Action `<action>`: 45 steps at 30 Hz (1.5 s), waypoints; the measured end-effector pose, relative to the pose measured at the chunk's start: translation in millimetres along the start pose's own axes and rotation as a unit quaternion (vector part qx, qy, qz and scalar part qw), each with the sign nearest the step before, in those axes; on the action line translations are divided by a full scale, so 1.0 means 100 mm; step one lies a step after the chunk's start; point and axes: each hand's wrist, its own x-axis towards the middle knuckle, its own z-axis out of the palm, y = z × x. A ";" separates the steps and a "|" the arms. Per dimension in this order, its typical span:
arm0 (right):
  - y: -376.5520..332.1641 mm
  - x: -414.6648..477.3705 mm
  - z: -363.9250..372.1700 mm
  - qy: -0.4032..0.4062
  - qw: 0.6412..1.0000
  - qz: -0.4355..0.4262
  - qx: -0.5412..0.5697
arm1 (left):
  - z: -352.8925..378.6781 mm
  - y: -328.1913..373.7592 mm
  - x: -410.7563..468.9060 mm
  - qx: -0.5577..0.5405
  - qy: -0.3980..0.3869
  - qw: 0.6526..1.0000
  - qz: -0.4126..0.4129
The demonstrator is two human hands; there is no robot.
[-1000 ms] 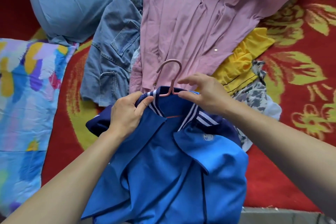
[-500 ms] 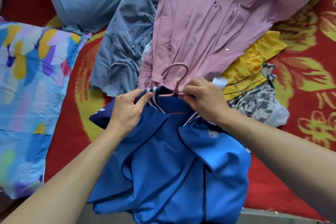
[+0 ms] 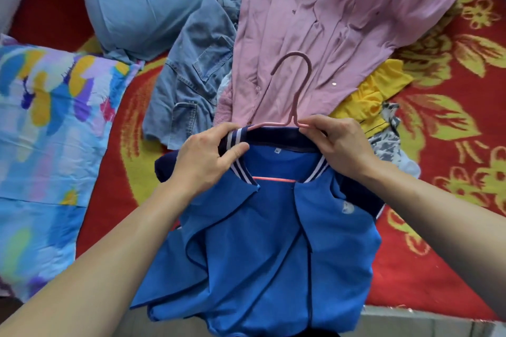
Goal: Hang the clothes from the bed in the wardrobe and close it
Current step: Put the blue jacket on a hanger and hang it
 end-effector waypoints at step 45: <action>-6.19 -4.28 -2.02 -0.427 0.751 -0.483 0.142 | -3.27 3.11 -8.70 0.214 0.386 0.727 -0.527</action>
